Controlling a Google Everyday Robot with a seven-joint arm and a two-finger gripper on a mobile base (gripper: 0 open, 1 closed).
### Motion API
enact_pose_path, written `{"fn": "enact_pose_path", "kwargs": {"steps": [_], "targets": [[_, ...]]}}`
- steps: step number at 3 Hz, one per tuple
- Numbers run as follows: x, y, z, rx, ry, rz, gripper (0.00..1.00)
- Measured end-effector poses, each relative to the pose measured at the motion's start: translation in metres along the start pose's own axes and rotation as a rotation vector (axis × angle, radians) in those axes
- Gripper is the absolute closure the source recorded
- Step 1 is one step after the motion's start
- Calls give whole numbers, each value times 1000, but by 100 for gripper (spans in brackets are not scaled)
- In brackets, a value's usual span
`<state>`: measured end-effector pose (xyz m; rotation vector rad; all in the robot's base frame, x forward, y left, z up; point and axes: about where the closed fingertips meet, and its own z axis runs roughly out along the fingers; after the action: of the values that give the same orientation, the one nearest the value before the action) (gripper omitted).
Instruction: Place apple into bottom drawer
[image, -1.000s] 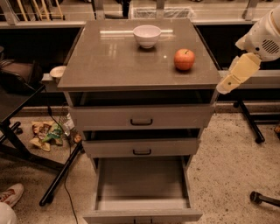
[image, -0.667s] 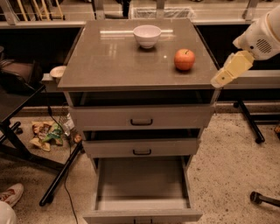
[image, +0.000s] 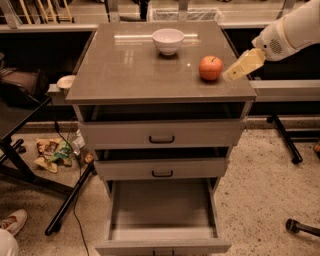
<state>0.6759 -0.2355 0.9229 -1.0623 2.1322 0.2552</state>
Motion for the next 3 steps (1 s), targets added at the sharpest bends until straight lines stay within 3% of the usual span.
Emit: {"fn": "enact_pose_path", "kwargs": {"steps": [2, 3], "targets": [[-22, -26, 57, 52, -69, 91, 0], [-20, -32, 79, 69, -91, 137, 0]]}}
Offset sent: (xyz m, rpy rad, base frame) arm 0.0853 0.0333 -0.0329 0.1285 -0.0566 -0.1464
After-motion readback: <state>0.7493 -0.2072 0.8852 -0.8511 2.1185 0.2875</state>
